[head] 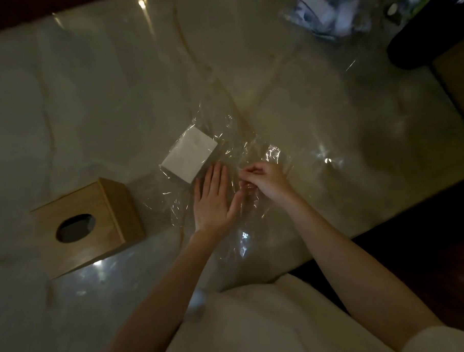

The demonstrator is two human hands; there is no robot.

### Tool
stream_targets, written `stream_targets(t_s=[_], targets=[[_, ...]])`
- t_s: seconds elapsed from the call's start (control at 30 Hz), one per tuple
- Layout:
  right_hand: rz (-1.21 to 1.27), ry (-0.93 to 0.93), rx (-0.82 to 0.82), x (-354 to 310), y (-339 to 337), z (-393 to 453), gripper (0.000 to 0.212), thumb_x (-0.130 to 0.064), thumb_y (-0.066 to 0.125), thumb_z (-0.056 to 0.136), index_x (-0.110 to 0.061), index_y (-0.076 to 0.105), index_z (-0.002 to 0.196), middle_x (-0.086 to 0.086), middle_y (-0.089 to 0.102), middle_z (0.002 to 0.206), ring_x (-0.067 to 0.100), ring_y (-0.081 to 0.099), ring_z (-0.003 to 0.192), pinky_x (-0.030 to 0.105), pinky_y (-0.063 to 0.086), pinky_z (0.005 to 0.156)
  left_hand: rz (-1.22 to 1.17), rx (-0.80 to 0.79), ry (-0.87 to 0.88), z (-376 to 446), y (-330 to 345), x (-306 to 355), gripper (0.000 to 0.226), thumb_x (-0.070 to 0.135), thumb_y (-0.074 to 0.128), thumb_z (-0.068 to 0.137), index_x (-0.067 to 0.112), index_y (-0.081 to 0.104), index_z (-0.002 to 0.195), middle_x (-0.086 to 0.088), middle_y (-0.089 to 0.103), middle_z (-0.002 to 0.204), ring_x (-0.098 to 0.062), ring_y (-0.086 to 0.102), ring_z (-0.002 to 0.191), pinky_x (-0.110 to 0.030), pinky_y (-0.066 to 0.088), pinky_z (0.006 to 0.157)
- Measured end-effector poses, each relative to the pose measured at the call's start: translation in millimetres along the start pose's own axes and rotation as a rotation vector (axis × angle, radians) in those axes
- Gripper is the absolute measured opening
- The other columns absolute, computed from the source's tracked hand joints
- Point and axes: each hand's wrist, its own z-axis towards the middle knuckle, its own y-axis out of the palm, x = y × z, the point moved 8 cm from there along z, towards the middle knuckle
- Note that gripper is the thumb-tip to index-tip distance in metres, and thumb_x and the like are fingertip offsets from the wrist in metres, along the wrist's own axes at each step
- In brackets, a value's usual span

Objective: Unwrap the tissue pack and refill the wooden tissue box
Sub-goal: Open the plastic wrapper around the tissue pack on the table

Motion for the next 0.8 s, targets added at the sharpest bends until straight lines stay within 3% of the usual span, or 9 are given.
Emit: stream_targets(t_s=[0.2,0.3,0.37,0.57,0.8], targets=[[0.129,-0.01,0.027,-1,-21,-15,0.011,-0.003,0.061,0.083,-0.009,0.061,0.074,-0.004,0.068,0.054,0.004,0.062,0.046,0.016,0.05,0.045,0.011,0.007,0.005,-3,2,-2,0.074,0.056,0.007,0.083,0.015,0.013,0.144,-0.003,0.013,0.155,-0.012,0.005,0.143,-0.031,-0.009,0.113],[0.136,0.019,0.085,9,-40,-24,0.003,-0.006,0.063,0.082,-0.004,0.064,0.083,-0.006,0.069,0.055,0.009,0.062,0.052,0.022,0.05,0.051,0.025,0.005,0.021,-3,3,-2,0.072,0.055,0.008,0.084,0.016,0.012,0.145,-0.003,0.013,0.156,-0.014,0.006,0.143,-0.03,-0.012,0.112],[0.158,0.05,0.134,17,-51,-30,0.008,-0.009,0.064,0.082,-0.004,0.065,0.089,-0.006,0.069,0.056,0.006,0.062,0.051,0.019,0.049,0.052,0.022,0.008,0.021,-2,4,-2,0.071,0.055,0.009,0.084,0.016,0.013,0.144,-0.003,0.014,0.156,-0.014,0.007,0.143,-0.03,-0.012,0.112],[0.236,0.082,0.28,41,-77,-53,0.008,-0.011,0.064,0.081,-0.013,0.067,0.074,-0.008,0.071,0.056,0.003,0.063,0.053,0.013,0.047,0.049,0.046,0.012,0.022,-2,5,-3,0.071,0.053,0.005,0.084,0.017,0.012,0.145,-0.002,0.014,0.156,-0.013,0.006,0.143,-0.031,-0.011,0.113],[0.353,0.141,0.445,88,-105,-100,0.01,-0.013,0.065,0.08,-0.014,0.068,0.07,-0.002,0.071,0.058,0.006,0.059,0.049,0.017,0.044,0.044,0.048,0.013,0.034,-2,7,-4,0.072,0.053,0.002,0.083,0.017,0.01,0.145,-0.001,0.009,0.156,-0.01,0.002,0.142,-0.032,-0.008,0.114]])
